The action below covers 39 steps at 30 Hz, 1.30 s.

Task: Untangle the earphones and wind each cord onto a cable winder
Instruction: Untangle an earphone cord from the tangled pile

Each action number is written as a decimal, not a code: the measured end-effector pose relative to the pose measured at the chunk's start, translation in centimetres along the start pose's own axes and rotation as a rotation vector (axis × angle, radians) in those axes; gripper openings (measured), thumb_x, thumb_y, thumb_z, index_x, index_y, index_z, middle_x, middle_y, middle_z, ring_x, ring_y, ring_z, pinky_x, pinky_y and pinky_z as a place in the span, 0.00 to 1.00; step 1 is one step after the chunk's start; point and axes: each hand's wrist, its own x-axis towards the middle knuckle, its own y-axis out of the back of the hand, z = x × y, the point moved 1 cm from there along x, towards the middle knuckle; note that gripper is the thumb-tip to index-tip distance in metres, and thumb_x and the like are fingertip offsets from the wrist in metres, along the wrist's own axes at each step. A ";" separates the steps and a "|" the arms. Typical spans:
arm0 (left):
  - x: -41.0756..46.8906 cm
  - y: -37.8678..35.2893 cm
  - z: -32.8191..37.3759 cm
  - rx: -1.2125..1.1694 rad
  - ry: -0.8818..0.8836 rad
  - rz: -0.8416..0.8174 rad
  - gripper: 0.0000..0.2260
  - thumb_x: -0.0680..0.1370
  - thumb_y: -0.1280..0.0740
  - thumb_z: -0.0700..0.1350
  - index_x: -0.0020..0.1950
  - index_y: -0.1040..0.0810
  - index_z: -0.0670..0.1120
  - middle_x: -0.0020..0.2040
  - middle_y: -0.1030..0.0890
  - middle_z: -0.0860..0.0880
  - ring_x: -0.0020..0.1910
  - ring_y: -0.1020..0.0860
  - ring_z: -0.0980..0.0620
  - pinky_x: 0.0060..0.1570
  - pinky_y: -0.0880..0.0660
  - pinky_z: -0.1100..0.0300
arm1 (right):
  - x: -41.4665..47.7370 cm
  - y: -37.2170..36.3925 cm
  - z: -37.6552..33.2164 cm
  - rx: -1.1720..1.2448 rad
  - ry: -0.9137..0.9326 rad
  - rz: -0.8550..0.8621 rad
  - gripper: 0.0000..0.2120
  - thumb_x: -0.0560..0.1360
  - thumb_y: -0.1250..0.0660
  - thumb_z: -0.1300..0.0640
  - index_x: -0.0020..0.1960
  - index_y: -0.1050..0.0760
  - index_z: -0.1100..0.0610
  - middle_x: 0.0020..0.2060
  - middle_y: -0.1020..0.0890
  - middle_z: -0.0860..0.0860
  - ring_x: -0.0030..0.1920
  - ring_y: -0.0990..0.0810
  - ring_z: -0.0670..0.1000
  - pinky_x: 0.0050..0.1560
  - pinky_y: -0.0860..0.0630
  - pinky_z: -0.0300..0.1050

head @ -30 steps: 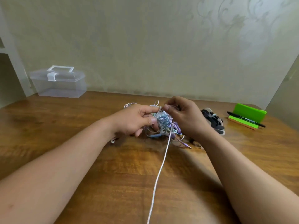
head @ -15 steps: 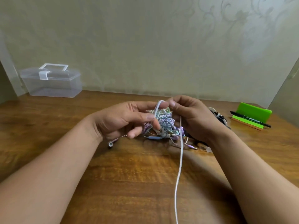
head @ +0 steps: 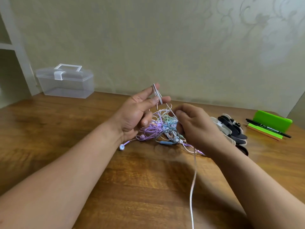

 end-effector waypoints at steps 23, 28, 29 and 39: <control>-1.8 -1.1 1.2 0.979 -0.063 -0.184 0.20 0.85 0.37 0.38 0.75 0.25 0.54 0.46 0.15 0.52 0.27 0.27 0.66 0.32 0.32 0.73 | 0.2 4.0 -0.3 0.221 -0.029 -0.156 0.07 0.81 0.30 0.60 0.44 0.21 0.57 0.25 0.29 0.45 0.25 0.36 0.44 0.26 0.38 0.37; -2.4 -1.0 1.7 0.509 0.108 -0.434 0.19 0.85 0.38 0.38 0.75 0.25 0.51 0.47 0.16 0.44 0.25 0.33 0.53 0.29 0.33 0.64 | 0.2 4.1 -0.2 0.399 0.089 -0.157 0.06 0.78 0.29 0.54 0.50 0.17 0.56 0.32 0.20 0.45 0.27 0.36 0.44 0.29 0.37 0.37; -2.5 -1.0 1.8 0.443 0.137 -0.469 0.19 0.84 0.38 0.38 0.75 0.25 0.50 0.47 0.17 0.43 0.25 0.34 0.54 0.27 0.33 0.66 | 0.2 4.1 -0.2 0.448 0.072 -0.184 0.08 0.77 0.29 0.52 0.51 0.17 0.56 0.31 0.22 0.46 0.28 0.38 0.45 0.29 0.38 0.37; -1.1 -0.9 0.8 -0.004 -0.012 -0.130 0.21 0.83 0.38 0.41 0.77 0.28 0.52 0.56 0.15 0.46 0.19 0.39 0.61 0.25 0.49 0.62 | -0.4 -0.7 0.3 0.374 -0.044 -0.312 0.11 0.87 0.40 0.56 0.61 0.19 0.54 0.33 0.29 0.52 0.26 0.38 0.45 0.24 0.40 0.37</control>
